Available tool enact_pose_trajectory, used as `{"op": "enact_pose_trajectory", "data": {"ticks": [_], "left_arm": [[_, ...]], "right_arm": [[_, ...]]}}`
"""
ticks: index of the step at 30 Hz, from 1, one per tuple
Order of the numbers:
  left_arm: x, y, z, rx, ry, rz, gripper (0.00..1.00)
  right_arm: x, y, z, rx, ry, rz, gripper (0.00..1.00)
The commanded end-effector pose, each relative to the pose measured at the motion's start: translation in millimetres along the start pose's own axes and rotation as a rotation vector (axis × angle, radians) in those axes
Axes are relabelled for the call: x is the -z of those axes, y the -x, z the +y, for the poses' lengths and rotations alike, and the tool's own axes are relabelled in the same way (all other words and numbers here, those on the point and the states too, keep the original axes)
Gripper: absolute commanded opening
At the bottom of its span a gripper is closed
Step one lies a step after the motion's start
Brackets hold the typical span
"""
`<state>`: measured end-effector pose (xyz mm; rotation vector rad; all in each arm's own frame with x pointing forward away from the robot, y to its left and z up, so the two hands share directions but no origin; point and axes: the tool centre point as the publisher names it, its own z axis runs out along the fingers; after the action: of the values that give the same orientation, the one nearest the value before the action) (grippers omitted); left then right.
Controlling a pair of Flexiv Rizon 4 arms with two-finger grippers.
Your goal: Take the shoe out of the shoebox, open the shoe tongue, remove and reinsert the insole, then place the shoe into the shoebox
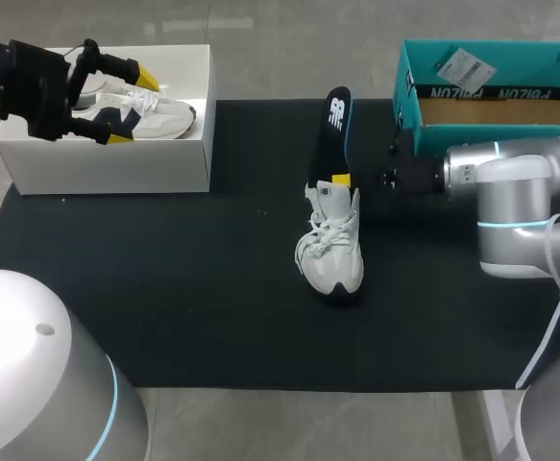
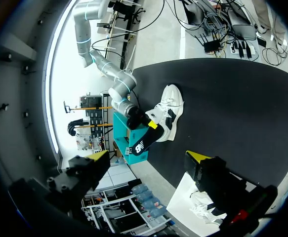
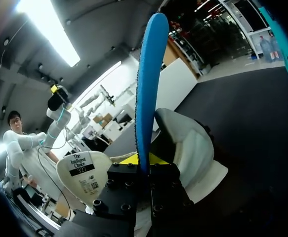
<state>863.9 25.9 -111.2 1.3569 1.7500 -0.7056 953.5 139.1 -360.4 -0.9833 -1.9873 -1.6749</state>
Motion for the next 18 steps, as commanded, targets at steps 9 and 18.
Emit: {"op": "enact_pose_trajectory", "data": {"ticks": [9, 18], "left_arm": [[-0.3, 0.7, 0.8, 0.000, -0.001, 0.005, 1.00], [-0.3, 0.7, 0.8, 0.000, -0.001, 0.005, 1.00]], "right_arm": [[-7.2, -3.3, -13.0, -0.037, -0.049, 0.002, 0.00], [-1.3, -4.1, 5.7, -0.004, -0.045, -0.023, 0.36]]}}
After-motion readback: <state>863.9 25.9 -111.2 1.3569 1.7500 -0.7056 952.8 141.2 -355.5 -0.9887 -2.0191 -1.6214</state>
